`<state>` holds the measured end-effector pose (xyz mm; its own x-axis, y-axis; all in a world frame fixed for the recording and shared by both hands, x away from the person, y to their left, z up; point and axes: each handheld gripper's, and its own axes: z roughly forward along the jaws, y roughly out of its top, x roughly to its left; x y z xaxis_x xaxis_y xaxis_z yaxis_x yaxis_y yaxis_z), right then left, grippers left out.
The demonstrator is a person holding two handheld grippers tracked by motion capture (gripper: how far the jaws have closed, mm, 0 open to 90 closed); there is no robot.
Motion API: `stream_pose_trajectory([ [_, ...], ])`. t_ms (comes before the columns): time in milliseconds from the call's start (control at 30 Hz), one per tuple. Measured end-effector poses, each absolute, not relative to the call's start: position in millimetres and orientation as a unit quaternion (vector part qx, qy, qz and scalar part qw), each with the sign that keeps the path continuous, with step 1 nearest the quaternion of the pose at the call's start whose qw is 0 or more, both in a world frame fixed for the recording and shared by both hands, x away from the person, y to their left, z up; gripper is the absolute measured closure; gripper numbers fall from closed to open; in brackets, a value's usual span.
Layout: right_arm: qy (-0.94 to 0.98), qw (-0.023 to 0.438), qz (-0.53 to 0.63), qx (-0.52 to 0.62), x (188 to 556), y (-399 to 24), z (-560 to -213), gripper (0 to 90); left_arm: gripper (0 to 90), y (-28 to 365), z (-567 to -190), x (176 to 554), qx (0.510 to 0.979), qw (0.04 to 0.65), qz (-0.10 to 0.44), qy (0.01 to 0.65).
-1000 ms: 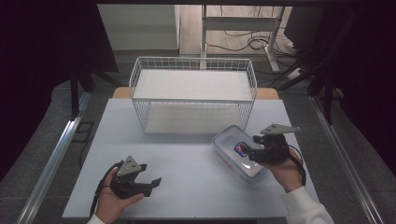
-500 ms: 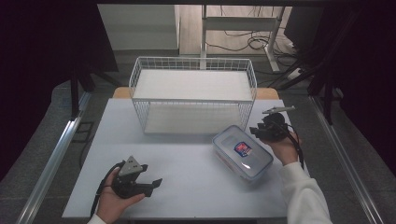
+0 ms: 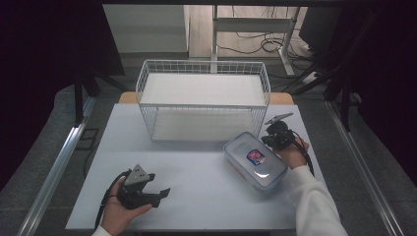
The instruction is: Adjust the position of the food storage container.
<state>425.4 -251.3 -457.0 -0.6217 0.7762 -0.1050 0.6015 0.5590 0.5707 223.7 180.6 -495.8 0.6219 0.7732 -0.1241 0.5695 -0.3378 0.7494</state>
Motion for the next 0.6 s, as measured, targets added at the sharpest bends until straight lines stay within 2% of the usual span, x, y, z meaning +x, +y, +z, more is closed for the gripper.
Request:
stream_pose_trajectory([
  [167, 0.872, 0.181, 0.250, 0.379, 423.2, -247.9, -456.8, 88.9, 24.5, 180.4, -495.9, 223.8, 0.809, 0.398, 0.127, 0.414],
  [600, 0.899, 0.154, 0.254, 0.321, 410.9, -219.5, -457.3, 89.0, 24.6, 180.8, -496.0, 225.2, 0.806, 0.400, 0.117, 0.419],
])
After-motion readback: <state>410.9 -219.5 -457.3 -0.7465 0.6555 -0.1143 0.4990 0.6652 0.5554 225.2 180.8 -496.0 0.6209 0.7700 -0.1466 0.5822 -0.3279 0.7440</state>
